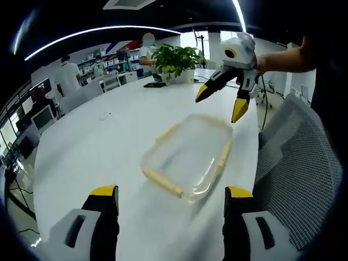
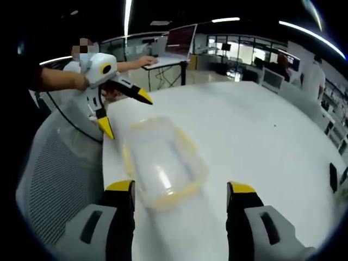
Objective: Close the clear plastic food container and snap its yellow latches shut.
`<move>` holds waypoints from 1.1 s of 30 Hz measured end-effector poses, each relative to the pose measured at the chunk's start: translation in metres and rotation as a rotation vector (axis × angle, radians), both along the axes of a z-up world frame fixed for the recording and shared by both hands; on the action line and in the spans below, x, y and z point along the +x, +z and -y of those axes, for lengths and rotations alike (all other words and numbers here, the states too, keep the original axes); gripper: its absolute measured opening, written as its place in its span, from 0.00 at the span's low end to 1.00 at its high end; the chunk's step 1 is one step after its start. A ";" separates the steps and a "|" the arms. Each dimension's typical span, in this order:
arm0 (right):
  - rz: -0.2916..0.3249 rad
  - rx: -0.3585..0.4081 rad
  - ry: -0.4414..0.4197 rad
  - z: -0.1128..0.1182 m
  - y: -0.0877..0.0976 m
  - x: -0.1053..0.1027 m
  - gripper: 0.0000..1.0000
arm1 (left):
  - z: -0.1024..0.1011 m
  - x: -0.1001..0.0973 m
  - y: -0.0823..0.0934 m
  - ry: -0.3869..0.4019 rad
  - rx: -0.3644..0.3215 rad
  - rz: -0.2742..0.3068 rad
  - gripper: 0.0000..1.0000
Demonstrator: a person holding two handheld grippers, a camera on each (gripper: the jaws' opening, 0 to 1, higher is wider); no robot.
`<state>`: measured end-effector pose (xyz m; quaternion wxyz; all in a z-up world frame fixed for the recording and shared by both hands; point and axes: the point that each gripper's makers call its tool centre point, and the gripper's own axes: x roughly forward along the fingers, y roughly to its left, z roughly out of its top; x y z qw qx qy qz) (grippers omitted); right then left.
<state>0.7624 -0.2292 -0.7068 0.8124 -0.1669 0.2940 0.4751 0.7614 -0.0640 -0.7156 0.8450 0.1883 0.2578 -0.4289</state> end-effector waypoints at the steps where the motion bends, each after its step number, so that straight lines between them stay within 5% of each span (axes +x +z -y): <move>1: -0.003 0.004 -0.006 0.000 -0.001 -0.001 0.65 | 0.001 0.000 -0.001 0.001 -0.003 -0.001 0.75; 19: -0.011 0.003 -0.020 -0.008 -0.027 -0.015 0.50 | 0.023 -0.002 -0.018 -0.075 0.009 0.001 0.51; 33: -0.005 0.009 -0.023 -0.011 -0.027 -0.004 0.48 | 0.023 0.011 -0.020 -0.076 0.029 0.004 0.47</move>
